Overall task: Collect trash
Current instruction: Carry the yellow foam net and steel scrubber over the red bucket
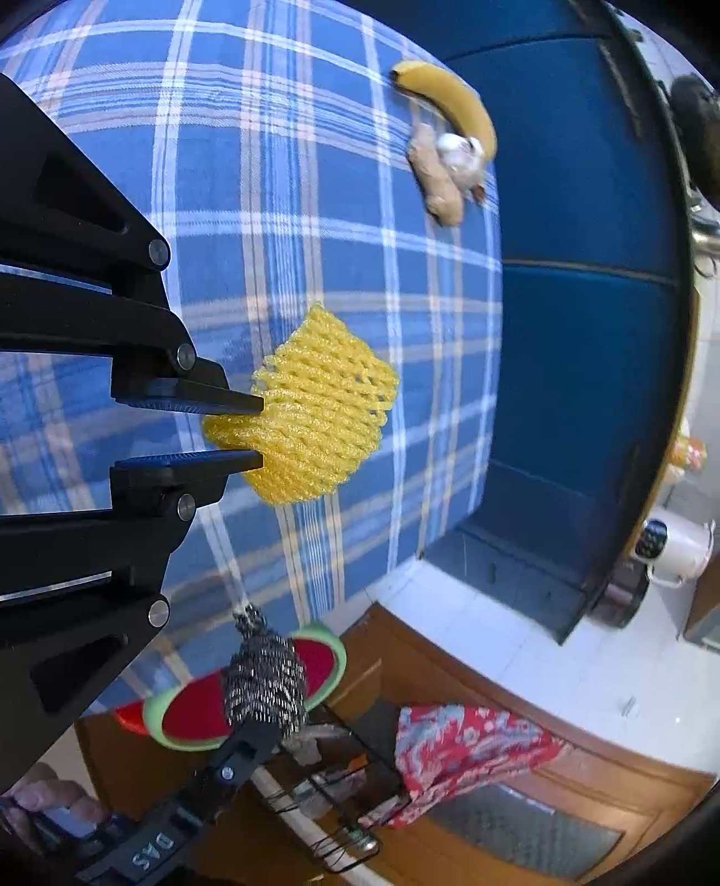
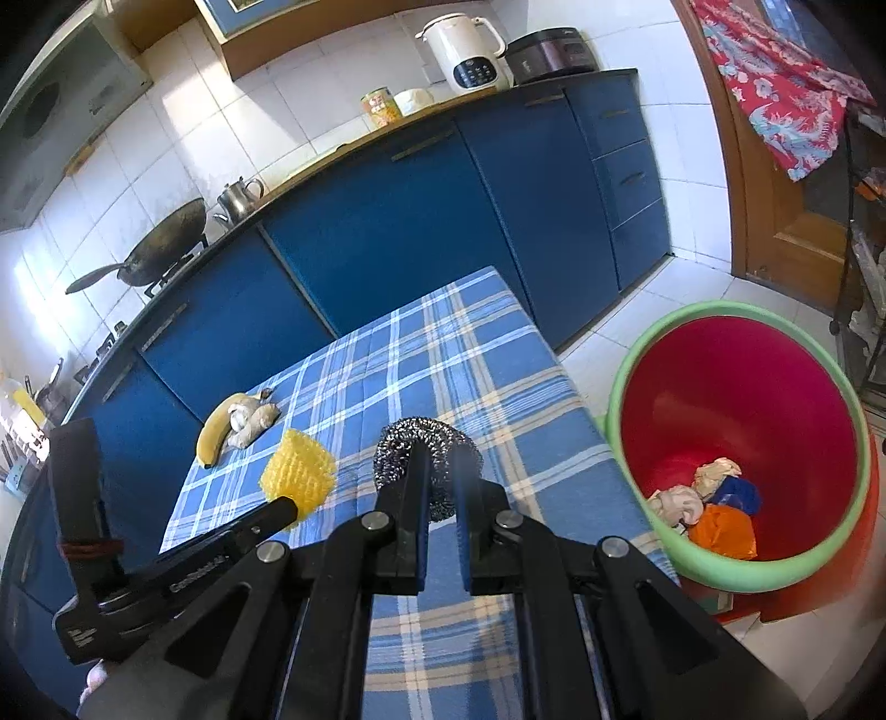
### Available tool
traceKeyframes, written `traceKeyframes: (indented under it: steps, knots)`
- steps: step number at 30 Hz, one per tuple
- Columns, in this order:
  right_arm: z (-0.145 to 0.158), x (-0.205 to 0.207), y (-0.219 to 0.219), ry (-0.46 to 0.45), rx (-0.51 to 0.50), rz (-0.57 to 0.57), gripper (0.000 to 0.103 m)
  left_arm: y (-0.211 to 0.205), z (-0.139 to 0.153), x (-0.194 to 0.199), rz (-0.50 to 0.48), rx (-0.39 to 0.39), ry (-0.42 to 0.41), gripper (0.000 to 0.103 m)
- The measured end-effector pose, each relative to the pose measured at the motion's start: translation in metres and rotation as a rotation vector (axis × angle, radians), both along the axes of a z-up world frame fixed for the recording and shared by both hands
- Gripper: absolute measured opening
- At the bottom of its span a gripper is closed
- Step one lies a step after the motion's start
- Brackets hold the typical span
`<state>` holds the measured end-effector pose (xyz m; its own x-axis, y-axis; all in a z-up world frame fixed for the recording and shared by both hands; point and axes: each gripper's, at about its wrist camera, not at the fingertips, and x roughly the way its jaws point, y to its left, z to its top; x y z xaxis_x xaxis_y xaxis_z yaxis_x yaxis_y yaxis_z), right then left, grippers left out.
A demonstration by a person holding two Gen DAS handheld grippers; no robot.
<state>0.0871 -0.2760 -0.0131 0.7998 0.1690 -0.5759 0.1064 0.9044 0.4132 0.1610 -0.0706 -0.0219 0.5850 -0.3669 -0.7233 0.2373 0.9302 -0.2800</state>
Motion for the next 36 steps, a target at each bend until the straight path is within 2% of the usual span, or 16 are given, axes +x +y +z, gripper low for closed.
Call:
traceKeyframes:
  steps: [11,19,27,36]
  knots:
    - [0.013,-0.026,-0.034,-0.031,-0.006,-0.085,0.011,-0.037,0.026,-0.015,-0.095,-0.016,-0.054,0.012]
    - [0.017,-0.044,-0.072,-0.04,-0.003,-0.17,0.011,-0.08,0.039,-0.026,-0.186,-0.01,-0.085,0.012]
    - [0.007,-0.061,-0.11,-0.02,0.012,-0.252,0.011,-0.134,0.032,-0.031,-0.31,0.026,-0.087,0.012]
    - [-0.016,-0.075,-0.148,0.032,0.03,-0.33,0.011,-0.187,0.009,-0.03,-0.407,0.061,-0.053,0.012]
